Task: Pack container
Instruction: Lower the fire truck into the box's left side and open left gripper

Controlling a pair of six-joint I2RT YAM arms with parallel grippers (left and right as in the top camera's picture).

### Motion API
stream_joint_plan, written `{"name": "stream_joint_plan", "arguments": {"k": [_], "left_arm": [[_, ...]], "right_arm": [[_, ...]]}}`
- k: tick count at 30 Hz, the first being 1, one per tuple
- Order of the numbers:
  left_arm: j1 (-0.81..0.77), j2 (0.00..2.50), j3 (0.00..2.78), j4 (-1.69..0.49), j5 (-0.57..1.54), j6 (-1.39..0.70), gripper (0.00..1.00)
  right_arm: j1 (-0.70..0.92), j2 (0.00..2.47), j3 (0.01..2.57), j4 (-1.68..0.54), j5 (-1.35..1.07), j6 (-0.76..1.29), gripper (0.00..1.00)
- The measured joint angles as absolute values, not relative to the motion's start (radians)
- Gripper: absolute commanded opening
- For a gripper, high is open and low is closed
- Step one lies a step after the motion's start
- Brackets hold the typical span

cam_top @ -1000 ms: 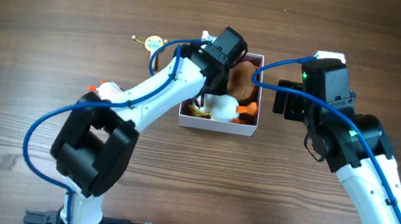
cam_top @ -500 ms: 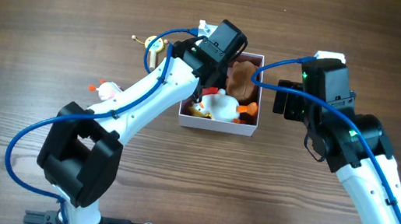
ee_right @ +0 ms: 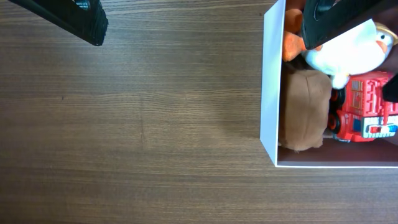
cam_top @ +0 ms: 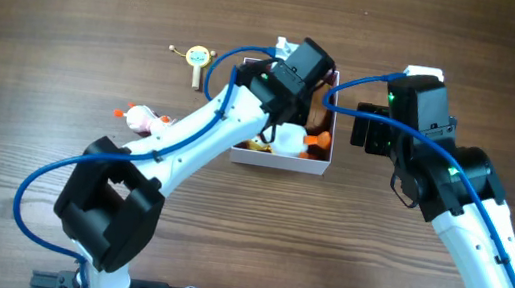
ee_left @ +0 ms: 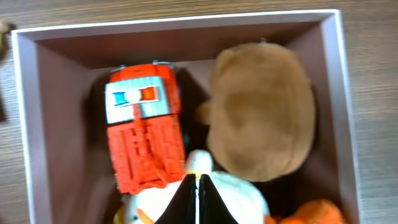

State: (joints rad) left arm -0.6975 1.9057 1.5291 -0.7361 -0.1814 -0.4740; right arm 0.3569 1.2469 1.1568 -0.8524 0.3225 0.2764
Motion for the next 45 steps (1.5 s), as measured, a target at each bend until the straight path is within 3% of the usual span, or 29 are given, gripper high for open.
{"name": "stream_joint_plan", "arguments": {"k": [17, 31, 45], "left_arm": [[-0.698, 2.021, 1.531, -0.701, -0.191, -0.474, 0.04], [-0.686, 2.022, 1.531, -0.733, -0.352, -0.474, 0.07], [-0.678, 2.026, 1.531, -0.618, -0.286, -0.453, 0.04]], "right_arm": [[0.357, 1.247, 1.157, -0.852, 0.323, 0.276, 0.99], [0.357, 1.247, 1.157, -0.852, 0.323, 0.276, 0.99], [0.357, 1.247, 1.157, -0.852, 0.323, 0.276, 0.99]]}}
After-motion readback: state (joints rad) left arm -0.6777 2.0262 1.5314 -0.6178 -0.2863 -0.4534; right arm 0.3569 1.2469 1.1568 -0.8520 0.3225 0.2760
